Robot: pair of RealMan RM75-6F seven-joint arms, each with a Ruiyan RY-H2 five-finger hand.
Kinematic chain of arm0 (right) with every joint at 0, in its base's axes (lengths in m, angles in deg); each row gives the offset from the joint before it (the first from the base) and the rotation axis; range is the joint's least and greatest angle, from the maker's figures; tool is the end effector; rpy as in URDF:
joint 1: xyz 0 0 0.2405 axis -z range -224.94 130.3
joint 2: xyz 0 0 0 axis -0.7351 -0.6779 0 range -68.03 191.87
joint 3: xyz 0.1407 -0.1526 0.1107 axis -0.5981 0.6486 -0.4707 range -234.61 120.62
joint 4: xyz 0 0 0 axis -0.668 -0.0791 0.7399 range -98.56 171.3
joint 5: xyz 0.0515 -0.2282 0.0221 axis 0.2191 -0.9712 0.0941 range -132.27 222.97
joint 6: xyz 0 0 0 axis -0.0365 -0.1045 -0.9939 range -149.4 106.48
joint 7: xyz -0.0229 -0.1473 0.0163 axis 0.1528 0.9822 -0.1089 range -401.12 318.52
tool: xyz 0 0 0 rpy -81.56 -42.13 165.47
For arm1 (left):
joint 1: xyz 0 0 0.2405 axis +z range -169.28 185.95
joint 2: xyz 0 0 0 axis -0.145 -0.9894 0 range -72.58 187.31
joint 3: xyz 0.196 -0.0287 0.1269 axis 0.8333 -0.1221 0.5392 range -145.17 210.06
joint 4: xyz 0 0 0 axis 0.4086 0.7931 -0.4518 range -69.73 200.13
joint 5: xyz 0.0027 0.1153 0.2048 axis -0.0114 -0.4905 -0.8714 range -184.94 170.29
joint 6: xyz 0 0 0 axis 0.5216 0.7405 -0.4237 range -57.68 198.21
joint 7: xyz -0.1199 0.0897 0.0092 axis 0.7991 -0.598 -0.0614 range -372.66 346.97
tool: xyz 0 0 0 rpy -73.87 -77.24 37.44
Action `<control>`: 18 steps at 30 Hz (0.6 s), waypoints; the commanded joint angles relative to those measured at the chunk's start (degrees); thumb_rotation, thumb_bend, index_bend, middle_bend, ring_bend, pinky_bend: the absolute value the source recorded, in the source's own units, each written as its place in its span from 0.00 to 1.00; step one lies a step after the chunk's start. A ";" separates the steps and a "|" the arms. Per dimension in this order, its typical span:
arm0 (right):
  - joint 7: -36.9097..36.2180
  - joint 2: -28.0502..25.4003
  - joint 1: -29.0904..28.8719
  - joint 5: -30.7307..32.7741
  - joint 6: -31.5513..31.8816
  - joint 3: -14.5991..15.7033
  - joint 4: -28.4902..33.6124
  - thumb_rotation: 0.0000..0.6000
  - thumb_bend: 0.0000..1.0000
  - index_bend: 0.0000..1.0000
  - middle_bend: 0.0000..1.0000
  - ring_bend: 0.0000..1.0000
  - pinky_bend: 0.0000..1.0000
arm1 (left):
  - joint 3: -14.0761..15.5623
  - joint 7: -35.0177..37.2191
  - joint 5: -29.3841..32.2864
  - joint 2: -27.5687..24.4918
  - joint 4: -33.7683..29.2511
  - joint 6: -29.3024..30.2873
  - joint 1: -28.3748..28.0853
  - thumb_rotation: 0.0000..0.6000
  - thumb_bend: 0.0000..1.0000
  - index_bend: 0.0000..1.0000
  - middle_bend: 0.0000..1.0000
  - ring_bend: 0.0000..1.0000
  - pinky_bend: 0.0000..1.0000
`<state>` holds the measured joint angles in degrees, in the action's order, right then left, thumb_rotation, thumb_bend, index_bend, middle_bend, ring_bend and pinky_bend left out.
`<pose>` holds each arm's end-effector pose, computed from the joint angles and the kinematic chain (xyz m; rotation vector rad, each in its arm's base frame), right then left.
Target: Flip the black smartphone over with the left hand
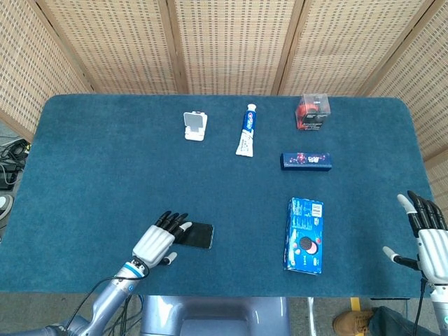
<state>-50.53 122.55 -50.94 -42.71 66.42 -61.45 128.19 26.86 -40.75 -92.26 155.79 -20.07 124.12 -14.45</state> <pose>-0.3034 -0.1876 0.1558 1.3322 -0.9105 1.0323 -0.1484 0.2266 -0.1044 -2.0560 -0.8982 -0.8742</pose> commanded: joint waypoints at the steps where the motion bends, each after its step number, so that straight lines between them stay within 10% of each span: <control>1: -0.10 0.04 -0.05 0.11 -0.09 -0.06 -0.05 1.00 0.00 0.04 0.00 0.00 0.00 | -0.74 -0.49 1.57 1.24 1.18 -0.80 -1.01 1.00 0.30 0.00 0.00 0.00 0.00; 18: -0.68 -0.03 -0.15 0.78 -0.51 -0.31 -0.39 1.00 0.00 0.04 0.00 0.00 0.00 | -2.06 -3.29 6.83 4.96 3.03 -1.93 -5.18 1.00 0.30 0.00 0.00 0.00 0.00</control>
<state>-51.21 122.52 -51.09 -41.94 65.92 -61.76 127.81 24.78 -43.90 -85.58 160.60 -17.11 122.15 -19.47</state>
